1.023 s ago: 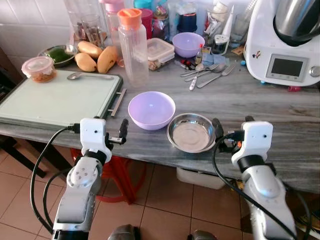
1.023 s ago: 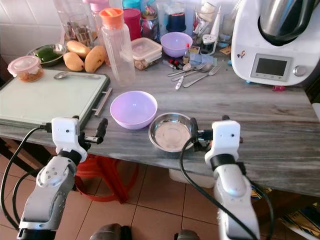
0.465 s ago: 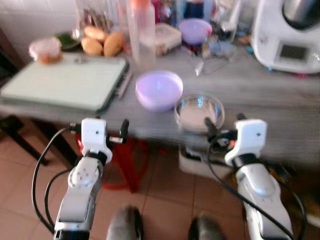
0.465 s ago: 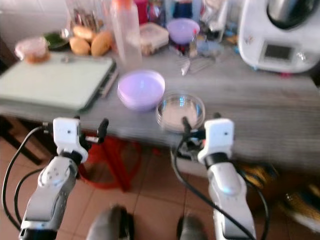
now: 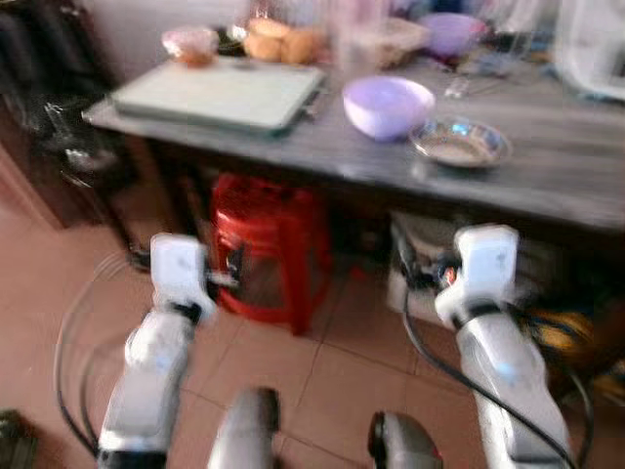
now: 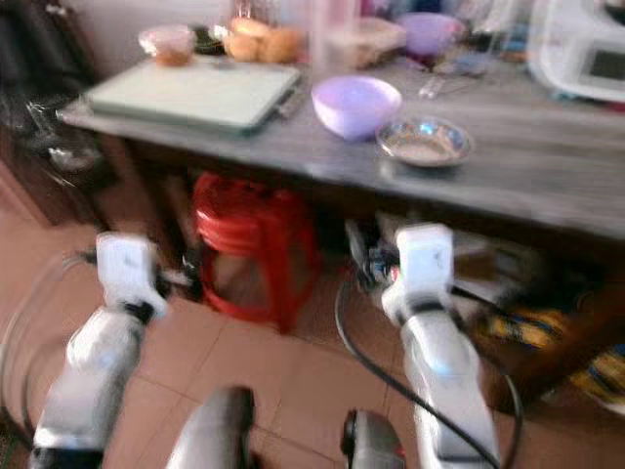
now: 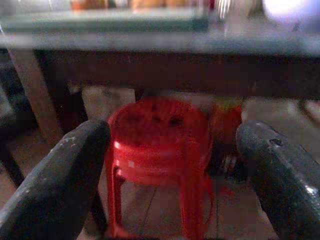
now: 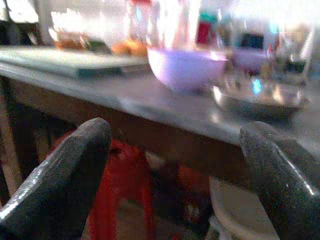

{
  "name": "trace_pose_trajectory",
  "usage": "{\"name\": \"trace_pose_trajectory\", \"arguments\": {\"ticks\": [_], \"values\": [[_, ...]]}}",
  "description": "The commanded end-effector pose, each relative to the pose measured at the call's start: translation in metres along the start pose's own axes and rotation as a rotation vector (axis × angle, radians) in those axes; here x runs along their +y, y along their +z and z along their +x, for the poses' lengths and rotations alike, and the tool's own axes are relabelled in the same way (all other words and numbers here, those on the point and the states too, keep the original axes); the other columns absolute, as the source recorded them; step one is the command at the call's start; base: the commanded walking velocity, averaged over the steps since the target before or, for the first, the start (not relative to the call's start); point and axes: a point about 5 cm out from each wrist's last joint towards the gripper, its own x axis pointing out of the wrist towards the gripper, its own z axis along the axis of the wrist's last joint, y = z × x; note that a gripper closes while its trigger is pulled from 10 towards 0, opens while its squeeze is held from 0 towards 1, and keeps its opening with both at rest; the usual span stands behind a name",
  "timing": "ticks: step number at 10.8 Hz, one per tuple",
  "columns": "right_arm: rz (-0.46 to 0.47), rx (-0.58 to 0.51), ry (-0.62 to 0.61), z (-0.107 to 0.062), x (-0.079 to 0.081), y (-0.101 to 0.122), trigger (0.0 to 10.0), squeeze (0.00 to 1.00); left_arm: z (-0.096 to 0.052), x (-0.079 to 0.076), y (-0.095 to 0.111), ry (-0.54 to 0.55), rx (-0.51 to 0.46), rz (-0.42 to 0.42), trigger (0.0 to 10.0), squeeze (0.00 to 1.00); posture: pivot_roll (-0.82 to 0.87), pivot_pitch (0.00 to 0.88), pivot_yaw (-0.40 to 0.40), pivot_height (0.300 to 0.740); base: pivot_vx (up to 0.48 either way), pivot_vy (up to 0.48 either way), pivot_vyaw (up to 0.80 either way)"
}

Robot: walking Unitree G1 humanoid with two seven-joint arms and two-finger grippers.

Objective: Setting the table

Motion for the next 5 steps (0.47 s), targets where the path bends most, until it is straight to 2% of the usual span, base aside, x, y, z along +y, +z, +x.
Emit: {"name": "trace_pose_trajectory", "arguments": {"ticks": [1, 2, 3, 5], "values": [[0.011, -0.004, 0.006, 0.0021, -0.0008, 0.0015, 10.0, 0.00, 0.0004, -0.0041, 0.0002, -0.021, -0.006, -0.007, 10.0, 0.00, -0.05, 0.000, 0.062, 0.648, 0.000, 0.000, 0.00], [-0.005, -0.016, 0.025, 0.0030, 0.0022, 0.0035, 10.0, 0.00, 0.0004, -0.0050, -0.0002, -0.038, -0.009, -0.012, 10.0, 0.00, -0.05, 0.000, 0.068, 0.667, 0.000, 0.000, 0.00], [0.022, -0.008, 0.022, 0.0026, 0.0030, 0.0017, 10.0, 0.00, -0.0001, -0.0060, -0.0025, -0.052, 0.000, -0.006, 10.0, 0.00, -0.06, 0.000, 0.089, 0.691, 0.000, 0.000, 0.00], [0.007, 0.019, 0.025, -0.0034, -0.0024, -0.0038, 10.0, 0.00, 0.0003, -0.0101, -0.0069, -0.077, 0.016, -0.009, 10.0, 0.00, -0.08, 0.000, 0.120, 0.731, 0.000, 0.000, 0.00]]}}
